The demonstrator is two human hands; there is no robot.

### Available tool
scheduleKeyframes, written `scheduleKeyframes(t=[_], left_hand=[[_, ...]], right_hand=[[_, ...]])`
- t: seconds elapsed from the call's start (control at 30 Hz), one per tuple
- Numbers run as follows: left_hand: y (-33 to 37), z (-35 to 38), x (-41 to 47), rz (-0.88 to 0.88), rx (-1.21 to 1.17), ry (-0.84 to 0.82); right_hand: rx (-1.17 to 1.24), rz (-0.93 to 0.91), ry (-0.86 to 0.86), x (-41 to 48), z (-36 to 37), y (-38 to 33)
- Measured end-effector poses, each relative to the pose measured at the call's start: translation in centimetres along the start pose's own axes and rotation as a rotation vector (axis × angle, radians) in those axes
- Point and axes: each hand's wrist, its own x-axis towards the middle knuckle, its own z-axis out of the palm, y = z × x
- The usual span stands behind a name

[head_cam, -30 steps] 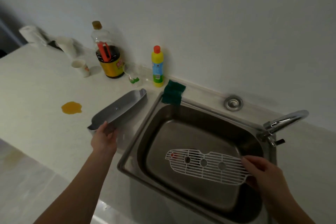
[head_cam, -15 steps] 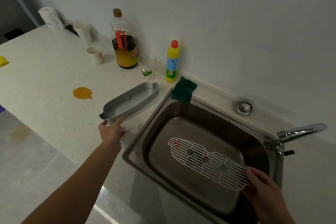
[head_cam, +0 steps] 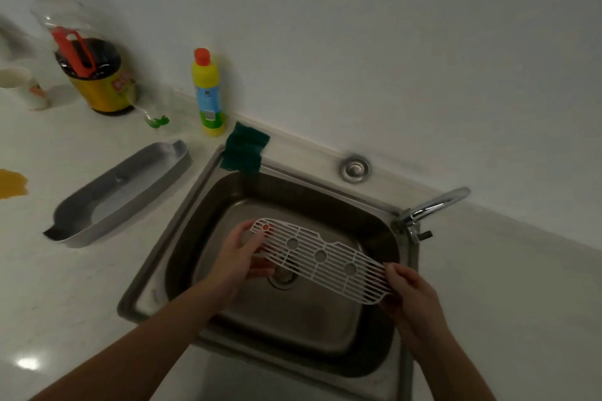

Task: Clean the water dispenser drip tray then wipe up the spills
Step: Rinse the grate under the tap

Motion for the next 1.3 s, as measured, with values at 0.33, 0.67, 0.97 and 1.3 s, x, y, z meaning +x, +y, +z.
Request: scheduleKeyframes(t=[0.33,0.67,0.97,1.3], left_hand=[[0.1,3.6,5.8,0.040,0.015,0.001],[0.5,3.1,7.8,0.046,-0.006,0.004],[-0.5,3.3,7.5,0.041,-0.034,0.010],[0.2,5.6,7.2,0.121,-0.061,-0.028]], right_hand=[[-0.435,-0.168,0.170,9.0,-2.4,-3.5],[-0.411,-0.249,0.404,12.6,-2.5,-1.8],[-0.716,-0.281,0.315,11.4,-3.0,-1.6],[-0.357,0.111,0.073,5.9,-1.5,-1.3]])
